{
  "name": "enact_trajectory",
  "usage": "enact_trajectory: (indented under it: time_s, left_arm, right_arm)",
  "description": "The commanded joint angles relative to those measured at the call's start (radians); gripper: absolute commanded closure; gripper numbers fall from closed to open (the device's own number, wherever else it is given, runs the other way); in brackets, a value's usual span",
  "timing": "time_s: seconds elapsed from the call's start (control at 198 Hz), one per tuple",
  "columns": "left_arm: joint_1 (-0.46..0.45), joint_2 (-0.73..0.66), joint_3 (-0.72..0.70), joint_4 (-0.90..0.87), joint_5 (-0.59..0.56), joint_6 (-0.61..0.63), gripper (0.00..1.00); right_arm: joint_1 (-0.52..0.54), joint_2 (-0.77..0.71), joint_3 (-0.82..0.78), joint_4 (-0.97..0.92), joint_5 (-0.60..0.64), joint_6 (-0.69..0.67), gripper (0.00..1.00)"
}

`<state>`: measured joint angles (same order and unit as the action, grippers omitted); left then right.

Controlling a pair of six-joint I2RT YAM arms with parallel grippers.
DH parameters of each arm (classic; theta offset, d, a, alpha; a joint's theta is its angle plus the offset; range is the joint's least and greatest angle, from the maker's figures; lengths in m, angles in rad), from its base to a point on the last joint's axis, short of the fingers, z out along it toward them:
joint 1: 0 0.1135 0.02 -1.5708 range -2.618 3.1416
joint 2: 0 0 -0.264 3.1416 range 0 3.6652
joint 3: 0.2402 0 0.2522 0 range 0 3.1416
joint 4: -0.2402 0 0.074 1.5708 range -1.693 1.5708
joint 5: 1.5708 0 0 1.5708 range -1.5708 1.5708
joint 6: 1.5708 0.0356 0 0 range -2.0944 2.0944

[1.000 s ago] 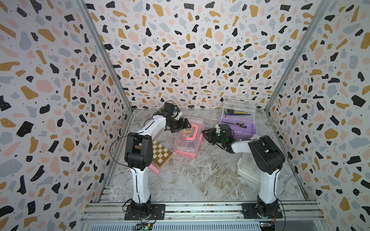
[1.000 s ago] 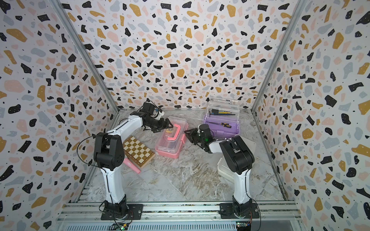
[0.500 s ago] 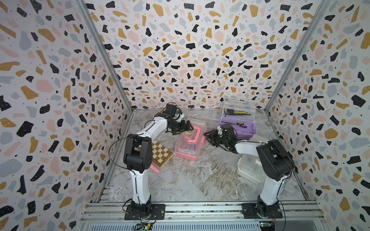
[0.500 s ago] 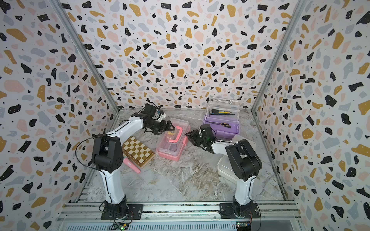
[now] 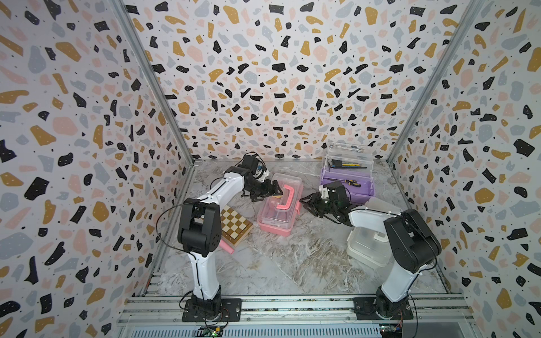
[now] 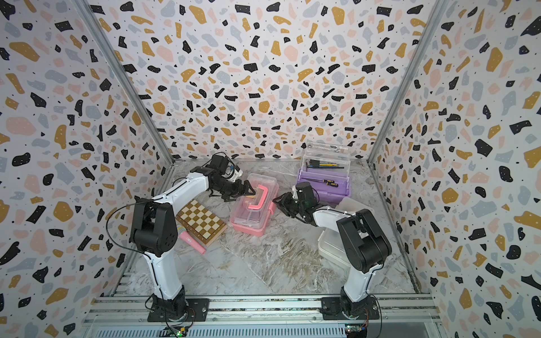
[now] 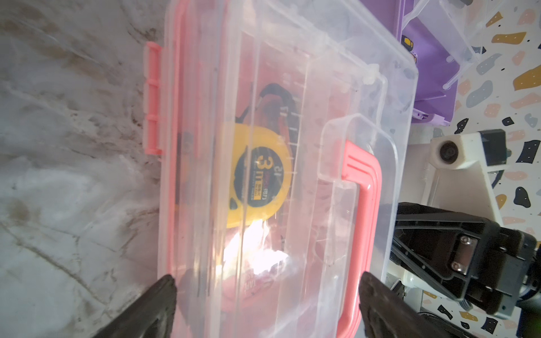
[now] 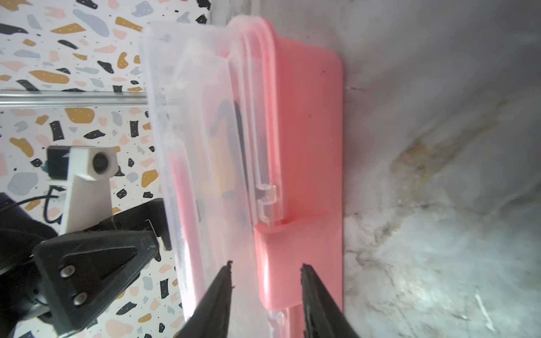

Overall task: Close toolboxes
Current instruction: Fasten the toolbox latch on the toolbox.

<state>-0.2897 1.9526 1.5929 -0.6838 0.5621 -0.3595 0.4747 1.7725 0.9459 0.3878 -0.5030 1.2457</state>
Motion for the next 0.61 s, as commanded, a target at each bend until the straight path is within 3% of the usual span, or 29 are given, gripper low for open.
enact_trajectory:
  time_s: [0.0,0.313,0.601]
  left_arm:
    - [-0.023,0.002,-0.029,-0.033,0.051,-0.020,0.06]
    - [-0.100,0.049,-0.075,0.027,0.115,-0.054,0.08]
    - [-0.102,0.068,-0.094,0.055,0.145,-0.065,0.08]
  right_arm:
    - [0.017,0.042,-0.012,0.127,-0.037,0.054,0.62]
    - [0.070,0.165,0.072,0.286,-0.092,0.155,0.60]
    - [0.091,0.214,0.128,0.370,-0.116,0.195,0.59]
